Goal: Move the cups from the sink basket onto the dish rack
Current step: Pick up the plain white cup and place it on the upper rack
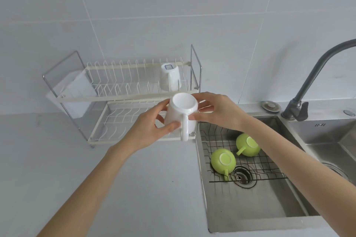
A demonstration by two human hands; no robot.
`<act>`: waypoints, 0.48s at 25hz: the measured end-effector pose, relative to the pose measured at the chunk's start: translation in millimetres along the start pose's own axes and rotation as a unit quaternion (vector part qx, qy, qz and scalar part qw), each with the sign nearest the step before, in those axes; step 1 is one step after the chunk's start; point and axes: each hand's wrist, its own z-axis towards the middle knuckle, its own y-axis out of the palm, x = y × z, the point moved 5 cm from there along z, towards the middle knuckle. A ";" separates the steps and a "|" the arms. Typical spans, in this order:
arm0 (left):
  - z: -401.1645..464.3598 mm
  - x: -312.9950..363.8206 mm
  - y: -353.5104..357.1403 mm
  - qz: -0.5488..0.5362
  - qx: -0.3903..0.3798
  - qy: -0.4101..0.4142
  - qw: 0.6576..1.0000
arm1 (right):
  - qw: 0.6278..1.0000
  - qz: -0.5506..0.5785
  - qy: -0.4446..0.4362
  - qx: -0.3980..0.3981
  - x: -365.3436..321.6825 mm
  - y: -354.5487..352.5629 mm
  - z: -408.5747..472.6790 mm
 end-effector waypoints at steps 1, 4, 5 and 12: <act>0.1 -2.3 -7.7 -0.003 0.007 -0.003 1.000 | 1.000 0.001 -0.006 -0.003 -7.7 2.1 4.3; 1.4 -7.7 -30.5 -0.015 0.020 -0.002 1.000 | 1.000 -0.003 -0.020 -0.011 -29.3 8.5 20.1; 2.7 -8.3 -38.9 -0.013 0.024 0.001 1.000 | 1.000 -0.009 -0.023 -0.014 -35.0 10.3 26.9; 33.5 -19.5 -103.9 0.013 0.073 0.004 0.997 | 0.996 -0.045 -0.068 -0.024 -78.0 12.7 88.1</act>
